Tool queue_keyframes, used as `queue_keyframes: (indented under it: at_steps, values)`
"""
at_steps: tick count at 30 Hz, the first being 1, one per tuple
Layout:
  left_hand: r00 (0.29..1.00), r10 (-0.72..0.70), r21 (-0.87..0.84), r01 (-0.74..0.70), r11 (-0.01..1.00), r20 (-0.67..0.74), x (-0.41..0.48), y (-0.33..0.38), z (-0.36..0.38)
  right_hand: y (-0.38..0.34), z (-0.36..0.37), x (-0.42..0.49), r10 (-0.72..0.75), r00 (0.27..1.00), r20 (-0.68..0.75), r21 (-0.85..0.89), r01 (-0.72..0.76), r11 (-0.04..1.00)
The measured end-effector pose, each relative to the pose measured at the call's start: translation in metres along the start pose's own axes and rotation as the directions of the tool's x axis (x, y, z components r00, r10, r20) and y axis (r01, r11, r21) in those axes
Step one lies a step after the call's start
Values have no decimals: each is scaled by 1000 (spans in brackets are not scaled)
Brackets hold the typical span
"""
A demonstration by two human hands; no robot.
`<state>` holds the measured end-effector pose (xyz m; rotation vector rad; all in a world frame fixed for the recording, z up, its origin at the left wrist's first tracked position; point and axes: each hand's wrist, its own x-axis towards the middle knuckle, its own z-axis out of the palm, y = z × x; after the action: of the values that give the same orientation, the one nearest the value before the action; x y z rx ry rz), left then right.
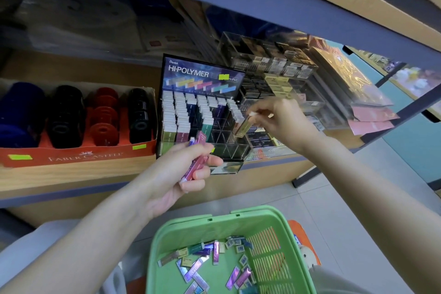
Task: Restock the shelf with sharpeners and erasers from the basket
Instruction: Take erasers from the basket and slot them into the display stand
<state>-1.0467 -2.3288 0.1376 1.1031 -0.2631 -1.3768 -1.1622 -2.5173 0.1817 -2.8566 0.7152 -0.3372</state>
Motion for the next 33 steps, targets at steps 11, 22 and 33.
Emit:
queue_keyframes:
  at_steps: [11, 22, 33]
  values:
    - [992, 113, 8, -114, 993, 54, 1, -4, 0, -3, 31, -5, -23, 998, -62, -61, 19, 998]
    - [987, 157, 241, -156, 958, 17, 2, -6, 5, -54, 22, -34, 150, 978, -143, 390, -83, 917]
    - [982, 160, 264, -182, 947, 101, 9, -12, 7, -54, 6, -52, 292, 939, 182, 649, -338, 681]
